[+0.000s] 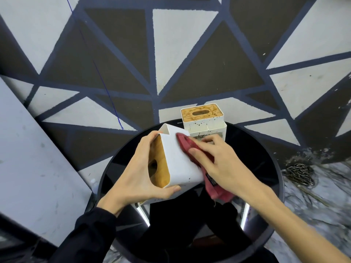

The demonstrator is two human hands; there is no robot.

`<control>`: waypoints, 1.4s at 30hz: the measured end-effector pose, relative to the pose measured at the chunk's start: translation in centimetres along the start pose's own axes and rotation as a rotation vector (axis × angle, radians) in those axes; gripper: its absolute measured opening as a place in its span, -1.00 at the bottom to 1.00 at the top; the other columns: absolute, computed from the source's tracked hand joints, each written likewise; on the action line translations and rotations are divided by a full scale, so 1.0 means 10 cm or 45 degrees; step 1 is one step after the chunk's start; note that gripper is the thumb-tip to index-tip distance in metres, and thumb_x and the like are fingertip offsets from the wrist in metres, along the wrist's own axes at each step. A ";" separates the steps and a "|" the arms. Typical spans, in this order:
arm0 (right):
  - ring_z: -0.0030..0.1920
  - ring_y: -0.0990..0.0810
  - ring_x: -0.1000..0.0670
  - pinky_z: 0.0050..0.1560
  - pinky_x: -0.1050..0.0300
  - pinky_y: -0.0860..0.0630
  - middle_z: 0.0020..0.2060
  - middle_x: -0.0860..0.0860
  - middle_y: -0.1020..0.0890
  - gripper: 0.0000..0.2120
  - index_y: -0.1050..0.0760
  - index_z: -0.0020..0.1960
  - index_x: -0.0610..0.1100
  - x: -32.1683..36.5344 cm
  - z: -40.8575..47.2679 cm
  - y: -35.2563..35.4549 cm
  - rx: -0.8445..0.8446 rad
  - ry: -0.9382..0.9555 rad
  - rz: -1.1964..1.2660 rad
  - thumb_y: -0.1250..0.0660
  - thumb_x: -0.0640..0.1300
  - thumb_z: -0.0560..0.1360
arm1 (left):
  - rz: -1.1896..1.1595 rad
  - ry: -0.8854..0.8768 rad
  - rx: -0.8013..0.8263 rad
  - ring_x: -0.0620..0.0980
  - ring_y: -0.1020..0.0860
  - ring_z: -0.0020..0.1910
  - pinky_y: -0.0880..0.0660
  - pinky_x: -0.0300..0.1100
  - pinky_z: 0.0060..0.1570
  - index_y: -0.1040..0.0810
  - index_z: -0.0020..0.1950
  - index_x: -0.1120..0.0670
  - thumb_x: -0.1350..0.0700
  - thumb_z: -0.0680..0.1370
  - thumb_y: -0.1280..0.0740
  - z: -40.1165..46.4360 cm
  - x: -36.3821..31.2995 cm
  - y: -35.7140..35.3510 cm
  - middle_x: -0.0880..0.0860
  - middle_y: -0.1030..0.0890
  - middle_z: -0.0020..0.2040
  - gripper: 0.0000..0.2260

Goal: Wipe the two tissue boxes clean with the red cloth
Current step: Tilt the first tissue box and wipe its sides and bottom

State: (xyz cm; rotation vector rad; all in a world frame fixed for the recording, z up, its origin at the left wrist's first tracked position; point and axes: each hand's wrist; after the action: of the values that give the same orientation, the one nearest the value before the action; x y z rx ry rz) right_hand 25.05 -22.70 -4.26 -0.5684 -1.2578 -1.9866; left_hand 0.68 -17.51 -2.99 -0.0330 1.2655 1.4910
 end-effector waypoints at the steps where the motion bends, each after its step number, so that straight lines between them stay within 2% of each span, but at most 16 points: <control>1: 0.15 -0.41 0.23 0.19 0.53 -0.30 0.16 0.12 -0.44 -0.56 -0.47 0.50 0.14 0.01 0.09 0.02 0.030 -0.015 -0.018 -0.22 0.17 0.66 | -0.004 0.008 -0.005 0.04 -0.37 0.54 -0.46 -0.30 0.35 -0.16 0.64 -0.01 -0.04 0.27 -0.72 0.00 0.00 0.00 -0.03 -0.34 0.53 0.09; 5: 0.22 -0.45 0.13 0.29 0.18 -0.44 0.17 0.13 -0.41 -0.50 -0.45 0.53 0.15 0.06 0.12 0.00 0.077 0.004 -0.051 -0.16 0.25 0.64 | -0.061 0.053 -0.032 -0.11 -0.39 0.52 -0.41 -0.41 0.31 -0.16 0.64 0.01 0.01 0.27 -0.71 -0.02 -0.01 0.03 -0.10 -0.36 0.52 0.08; 7: 0.22 -0.45 0.14 0.29 0.14 -0.47 0.19 0.15 -0.40 -0.42 -0.45 0.53 0.12 0.07 -0.04 -0.04 0.051 0.044 -0.058 -0.10 0.31 0.60 | -0.088 0.051 -0.041 -0.17 -0.40 0.51 -0.39 -0.43 0.31 -0.16 0.63 0.02 0.04 0.27 -0.70 -0.03 -0.02 0.05 -0.17 -0.38 0.50 0.07; 10: 0.13 -0.46 0.21 0.17 0.21 -0.50 0.20 0.19 -0.37 -0.46 -0.47 0.52 0.10 0.09 -0.37 -0.09 -0.036 0.149 -0.094 -0.08 0.30 0.66 | -0.079 0.038 -0.038 -0.14 -0.39 0.53 -0.37 -0.42 0.36 -0.17 0.63 0.01 0.03 0.28 -0.70 -0.04 0.01 0.07 -0.13 -0.37 0.52 0.05; 13: 0.17 -0.44 0.18 0.12 0.33 -0.48 0.25 0.25 -0.30 -0.48 -0.39 0.55 0.17 0.17 -0.65 -0.12 -0.031 0.197 -0.137 -0.08 0.30 0.66 | -0.079 0.043 -0.044 -0.13 -0.37 0.54 -0.35 -0.42 0.38 -0.16 0.63 -0.01 0.00 0.29 -0.69 -0.04 0.03 0.06 -0.11 -0.36 0.53 0.05; 16: 0.19 -0.42 0.17 0.09 0.31 -0.53 0.27 0.25 -0.28 -0.48 -0.35 0.57 0.19 0.22 -0.71 -0.15 -0.009 0.207 -0.149 -0.08 0.30 0.67 | -0.091 0.046 -0.049 -0.15 -0.37 0.54 -0.36 -0.42 0.38 -0.16 0.63 -0.01 0.00 0.29 -0.70 -0.05 0.05 0.06 -0.12 -0.37 0.54 0.05; 18: 0.15 -0.45 0.15 0.08 0.22 -0.56 0.24 0.22 -0.32 -0.48 -0.40 0.55 0.17 0.20 -0.61 -0.15 -0.028 0.189 -0.128 -0.10 0.30 0.65 | -0.074 0.042 -0.051 -0.12 -0.38 0.54 -0.37 -0.41 0.37 -0.16 0.63 0.02 0.02 0.28 -0.70 -0.06 0.04 0.06 -0.08 -0.37 0.54 0.06; 21: 0.09 -0.45 0.20 0.18 0.14 -0.53 0.18 0.17 -0.39 -0.46 -0.49 0.49 0.13 0.18 -0.33 -0.12 -0.050 0.115 -0.045 -0.10 0.32 0.63 | -0.072 0.034 -0.044 -0.09 -0.40 0.53 -0.38 -0.40 0.36 -0.17 0.64 0.06 0.07 0.26 -0.71 -0.07 0.00 0.05 -0.09 -0.37 0.52 0.08; 24: 0.16 -0.46 0.14 0.23 0.20 -0.39 0.14 0.11 -0.42 -0.52 -0.50 0.48 0.16 0.18 0.04 -0.04 0.015 0.004 -0.017 -0.17 0.27 0.63 | -0.084 0.037 -0.036 -0.15 -0.40 0.51 -0.38 -0.43 0.33 -0.17 0.63 0.03 0.09 0.25 -0.71 -0.06 -0.03 0.03 -0.18 -0.38 0.49 0.08; 26: 0.17 -0.44 0.11 0.16 0.26 -0.33 0.12 0.10 -0.44 -0.56 -0.46 0.52 0.16 0.16 0.28 0.00 0.088 -0.050 -0.005 -0.20 0.19 0.67 | -0.083 0.046 -0.042 -0.17 -0.39 0.50 -0.38 -0.45 0.31 -0.17 0.62 0.01 0.07 0.25 -0.70 -0.06 -0.04 0.03 -0.22 -0.38 0.47 0.07; 30: 0.08 -0.42 0.20 0.04 0.41 -0.33 0.09 0.12 -0.45 -0.55 -0.44 0.53 0.15 0.14 0.45 0.02 0.115 -0.053 -0.005 -0.19 0.20 0.68 | -0.072 0.048 -0.030 -0.23 -0.38 0.49 -0.37 -0.47 0.30 -0.16 0.62 -0.02 0.05 0.26 -0.70 -0.08 -0.06 0.07 -0.29 -0.36 0.46 0.06; 35: 0.11 -0.45 0.19 0.16 0.36 -0.36 0.08 0.13 -0.40 -0.52 -0.49 0.50 0.11 0.15 -0.02 -0.03 0.067 0.070 -0.048 -0.20 0.22 0.63 | -0.085 0.055 -0.045 -0.18 -0.39 0.51 -0.35 -0.43 0.35 -0.16 0.63 0.04 0.08 0.26 -0.69 -0.10 0.00 0.09 -0.23 -0.37 0.49 0.06; 39: 0.12 -0.50 0.12 0.10 0.27 -0.48 0.12 0.17 -0.38 -0.47 -0.48 0.51 0.10 0.13 -0.52 -0.05 0.051 0.174 -0.085 -0.15 0.27 0.63 | -0.045 0.049 -0.027 -0.12 -0.37 0.54 -0.35 -0.41 0.39 -0.14 0.63 0.00 0.01 0.27 -0.70 -0.12 0.04 0.12 -0.13 -0.35 0.54 0.08; 42: 0.12 -0.49 0.12 0.10 0.29 -0.48 0.13 0.19 -0.39 -0.47 -0.48 0.50 0.11 0.10 -0.54 -0.01 0.066 0.175 -0.115 -0.12 0.30 0.64 | -0.016 0.049 -0.025 -0.11 -0.36 0.55 -0.35 -0.42 0.38 -0.15 0.63 -0.01 -0.03 0.27 -0.70 -0.11 0.01 0.11 -0.11 -0.35 0.54 0.08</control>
State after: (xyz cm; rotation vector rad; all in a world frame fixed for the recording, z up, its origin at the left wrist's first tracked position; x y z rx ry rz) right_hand 24.37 -27.87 -6.01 -0.3484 -1.2657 -2.0240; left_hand -0.78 -17.95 -2.82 -0.0823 1.2796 1.4983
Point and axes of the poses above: each hand's wrist, its own z-axis towards the middle knuckle, its own y-axis out of the back of the hand, x = y × z
